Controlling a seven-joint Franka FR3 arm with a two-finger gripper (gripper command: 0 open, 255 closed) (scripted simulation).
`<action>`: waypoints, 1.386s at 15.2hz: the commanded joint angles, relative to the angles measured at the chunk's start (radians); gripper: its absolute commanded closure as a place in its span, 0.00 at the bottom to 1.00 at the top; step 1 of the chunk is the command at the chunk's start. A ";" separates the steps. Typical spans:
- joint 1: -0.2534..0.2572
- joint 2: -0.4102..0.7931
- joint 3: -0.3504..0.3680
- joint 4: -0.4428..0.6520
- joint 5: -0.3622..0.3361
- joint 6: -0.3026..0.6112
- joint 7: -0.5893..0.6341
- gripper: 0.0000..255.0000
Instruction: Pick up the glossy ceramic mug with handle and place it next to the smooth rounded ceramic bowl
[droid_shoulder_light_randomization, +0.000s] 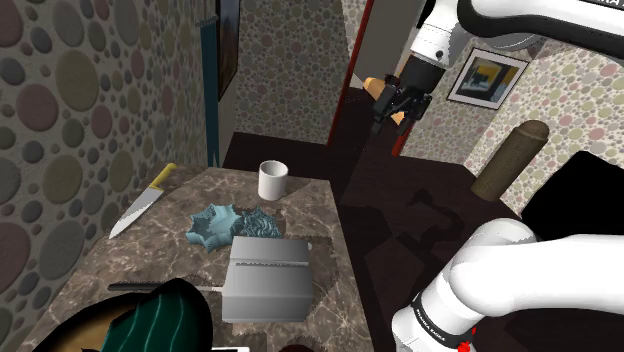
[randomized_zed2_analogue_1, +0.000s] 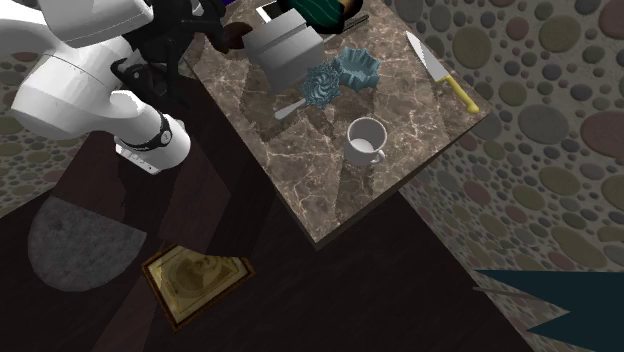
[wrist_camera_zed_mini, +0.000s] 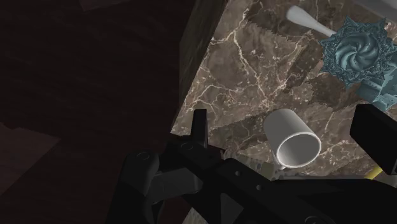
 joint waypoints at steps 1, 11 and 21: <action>0.000 0.000 0.000 0.000 0.000 0.000 0.000 0.00; 0.027 0.295 0.131 0.008 0.014 0.274 0.104 0.00; 0.033 0.665 0.242 0.151 -0.062 0.474 0.241 0.00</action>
